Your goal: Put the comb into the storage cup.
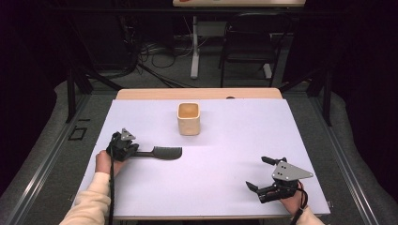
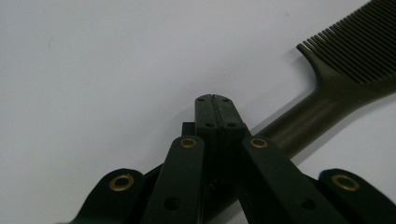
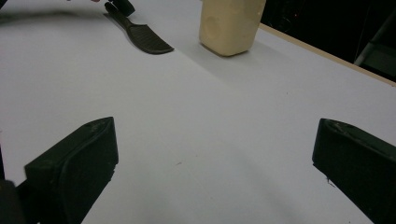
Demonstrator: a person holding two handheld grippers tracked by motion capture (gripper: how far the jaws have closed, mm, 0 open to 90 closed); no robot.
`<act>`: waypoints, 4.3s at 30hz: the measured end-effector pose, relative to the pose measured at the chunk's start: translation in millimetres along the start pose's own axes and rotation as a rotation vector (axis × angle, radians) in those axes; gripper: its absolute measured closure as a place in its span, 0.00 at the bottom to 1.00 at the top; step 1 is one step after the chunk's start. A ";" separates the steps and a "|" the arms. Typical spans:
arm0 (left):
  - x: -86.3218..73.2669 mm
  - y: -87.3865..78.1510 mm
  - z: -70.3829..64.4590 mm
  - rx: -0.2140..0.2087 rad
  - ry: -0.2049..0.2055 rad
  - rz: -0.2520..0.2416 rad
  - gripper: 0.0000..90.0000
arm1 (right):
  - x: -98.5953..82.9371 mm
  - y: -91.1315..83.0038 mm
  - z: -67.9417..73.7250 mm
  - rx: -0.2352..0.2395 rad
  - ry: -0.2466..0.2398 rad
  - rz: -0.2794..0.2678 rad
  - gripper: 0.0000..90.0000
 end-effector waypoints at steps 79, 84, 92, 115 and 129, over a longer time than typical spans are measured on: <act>10.5 -42.0 -18.2 -0.103 0.065 -0.071 0.00 | -1.5 3.0 -0.7 0.003 0.012 0.022 0.00; 14.5 -39.1 -23.5 -0.127 0.114 -0.016 0.00 | -1.7 3.1 -1.0 -0.001 0.012 0.026 0.00; 22.5 -32.0 -27.0 -0.121 0.207 0.110 0.03 | -1.9 3.7 -1.1 -0.001 0.016 0.024 0.00; 47.4 -5.9 -34.3 -0.200 0.338 0.371 0.69 | -2.3 3.6 -1.5 0.001 0.013 0.028 0.00; 52.1 8.9 -34.7 -0.225 0.373 0.431 0.76 | -2.7 3.6 -1.8 0.000 0.015 0.031 0.00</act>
Point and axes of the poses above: each handheld gripper's, and its own axes: y roughly forward along the jaws, x roughly out of its top, z roughly to its left, the point moved 3 cm from there along y, roughly forward along the jaws, and after that the axes turned 3 degrees about x, right-handed, at the moved point
